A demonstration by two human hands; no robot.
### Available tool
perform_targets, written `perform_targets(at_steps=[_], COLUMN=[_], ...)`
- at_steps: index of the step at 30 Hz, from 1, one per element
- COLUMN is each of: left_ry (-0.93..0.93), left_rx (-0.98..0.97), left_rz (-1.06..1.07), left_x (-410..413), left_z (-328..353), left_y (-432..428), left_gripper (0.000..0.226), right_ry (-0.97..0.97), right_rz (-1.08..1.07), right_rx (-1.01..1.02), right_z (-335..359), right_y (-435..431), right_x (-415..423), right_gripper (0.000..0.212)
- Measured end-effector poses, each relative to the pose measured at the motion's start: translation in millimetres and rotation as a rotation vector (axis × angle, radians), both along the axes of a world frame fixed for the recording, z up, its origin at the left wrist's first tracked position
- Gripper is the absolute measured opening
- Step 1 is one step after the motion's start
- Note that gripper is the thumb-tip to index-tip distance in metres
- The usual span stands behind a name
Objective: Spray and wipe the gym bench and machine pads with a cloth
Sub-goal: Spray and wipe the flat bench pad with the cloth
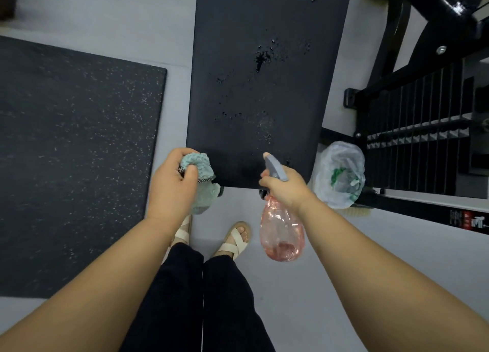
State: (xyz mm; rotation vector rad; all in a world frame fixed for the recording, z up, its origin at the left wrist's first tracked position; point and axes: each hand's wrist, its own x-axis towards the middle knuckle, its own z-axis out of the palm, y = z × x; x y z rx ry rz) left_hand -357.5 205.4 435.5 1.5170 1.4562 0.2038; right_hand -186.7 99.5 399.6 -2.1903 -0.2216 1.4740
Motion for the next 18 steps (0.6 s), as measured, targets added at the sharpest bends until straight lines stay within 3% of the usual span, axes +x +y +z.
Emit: perform_targets(at_steps=[7,9,18], left_ry=[0.052,0.047,-0.046], left_rx=[0.03,0.047,0.129], left_rz=[-0.038,-0.025,-0.086], left_x=[14,19,68], left_z=[6,10,49], left_y=[22,32,113], left_gripper=[0.023,0.023,0.02], right_ry=[0.074,0.036,-0.181], right_rz=[0.058,0.055,0.025], right_rx=[0.128,0.163,0.25], right_z=[19,25,70], right_y=[59,71,130], right_x=[-9,3,81], right_gripper=[0.002,0.009,0.003])
